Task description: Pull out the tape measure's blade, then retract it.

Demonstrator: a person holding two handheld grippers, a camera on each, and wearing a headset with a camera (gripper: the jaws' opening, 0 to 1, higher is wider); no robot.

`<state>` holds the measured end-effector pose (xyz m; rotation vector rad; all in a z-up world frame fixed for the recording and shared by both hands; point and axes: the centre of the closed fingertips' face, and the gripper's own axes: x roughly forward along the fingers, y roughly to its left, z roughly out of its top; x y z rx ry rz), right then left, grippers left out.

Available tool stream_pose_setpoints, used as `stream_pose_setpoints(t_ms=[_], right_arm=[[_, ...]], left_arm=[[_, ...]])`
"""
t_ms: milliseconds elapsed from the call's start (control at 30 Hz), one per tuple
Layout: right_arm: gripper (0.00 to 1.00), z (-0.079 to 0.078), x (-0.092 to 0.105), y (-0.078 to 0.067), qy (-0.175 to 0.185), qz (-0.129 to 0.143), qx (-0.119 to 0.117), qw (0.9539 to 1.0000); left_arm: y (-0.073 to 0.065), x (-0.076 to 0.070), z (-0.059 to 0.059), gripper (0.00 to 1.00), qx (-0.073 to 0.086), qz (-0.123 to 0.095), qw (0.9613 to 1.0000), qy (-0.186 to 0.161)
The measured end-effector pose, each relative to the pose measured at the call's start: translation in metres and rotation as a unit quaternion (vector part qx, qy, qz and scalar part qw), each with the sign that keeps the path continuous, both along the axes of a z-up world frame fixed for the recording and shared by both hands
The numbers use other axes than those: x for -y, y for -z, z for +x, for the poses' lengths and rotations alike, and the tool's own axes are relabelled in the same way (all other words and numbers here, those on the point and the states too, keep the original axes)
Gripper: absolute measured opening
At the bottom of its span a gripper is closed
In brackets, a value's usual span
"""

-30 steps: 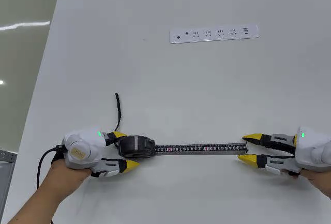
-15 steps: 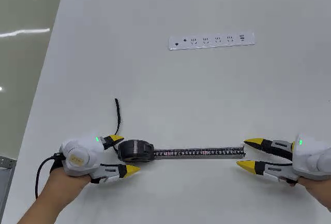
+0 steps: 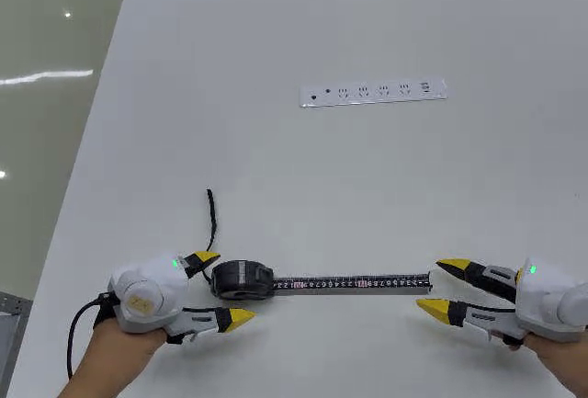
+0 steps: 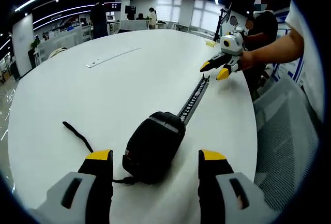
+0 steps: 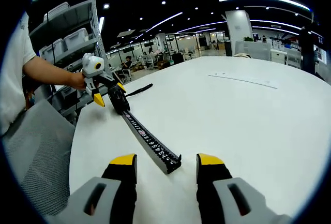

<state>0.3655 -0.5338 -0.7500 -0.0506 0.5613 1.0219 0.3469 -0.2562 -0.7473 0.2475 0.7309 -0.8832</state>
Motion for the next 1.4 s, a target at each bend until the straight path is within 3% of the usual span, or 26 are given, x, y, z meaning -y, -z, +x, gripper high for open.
stream_pose_setpoints(t_ms=[233, 700, 933, 1400], right_arm=[[0.48, -0.006, 0.0, 0.0, 0.015, -0.012, -0.003, 0.9998], [0.54, -0.018, -0.007, -0.014, 0.042, -0.006, 0.001, 0.9991], [0.57, -0.021, -0.006, -0.021, 0.054, -0.005, 0.009, 0.9985], [0.62, -0.035, 0.001, -0.024, 0.083, -0.005, 0.008, 0.9965]], left_arm=[[-0.013, 0.003, -0.003, 0.65, 0.009, -0.019, 0.9994, -0.027], [-0.023, 0.002, -0.019, 0.69, 0.013, -0.041, 0.9964, -0.073], [-0.029, -0.001, -0.023, 0.71, 0.023, -0.051, 0.9937, -0.098], [-0.033, -0.006, -0.04, 0.75, 0.025, -0.064, 0.9875, -0.142]])
